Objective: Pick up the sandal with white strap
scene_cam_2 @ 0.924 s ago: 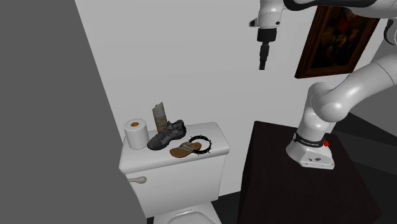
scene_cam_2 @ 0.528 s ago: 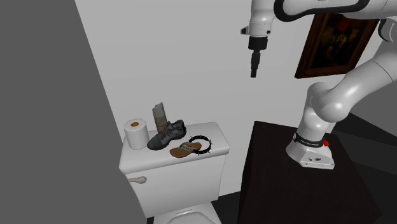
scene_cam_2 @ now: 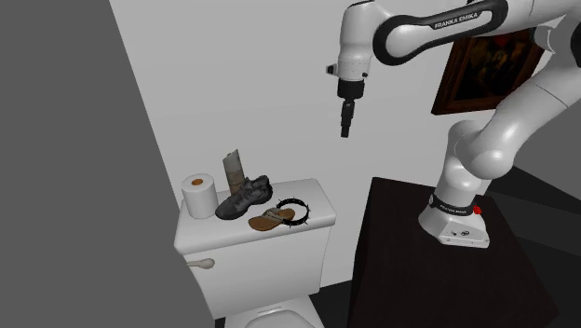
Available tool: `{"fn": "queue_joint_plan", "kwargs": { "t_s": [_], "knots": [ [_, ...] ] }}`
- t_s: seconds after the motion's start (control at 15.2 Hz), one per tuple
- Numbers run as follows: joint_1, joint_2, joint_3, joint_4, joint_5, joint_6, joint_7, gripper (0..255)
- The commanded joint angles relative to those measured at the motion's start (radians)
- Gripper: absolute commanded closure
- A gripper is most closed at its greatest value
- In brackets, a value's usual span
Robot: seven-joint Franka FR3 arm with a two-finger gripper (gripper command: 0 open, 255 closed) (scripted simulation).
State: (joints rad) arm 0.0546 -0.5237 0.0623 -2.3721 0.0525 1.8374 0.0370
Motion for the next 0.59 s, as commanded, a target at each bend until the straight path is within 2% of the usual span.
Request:
{"fn": "queue_joint_plan", "kwargs": {
  "t_s": [0.0, 0.53],
  "knots": [
    [0.012, 0.054, 0.021, 0.004, 0.005, 0.061, 0.012, 0],
    [0.049, 0.303, 0.101, 0.076, -0.010, 0.271, 0.069, 0]
  ]
}}
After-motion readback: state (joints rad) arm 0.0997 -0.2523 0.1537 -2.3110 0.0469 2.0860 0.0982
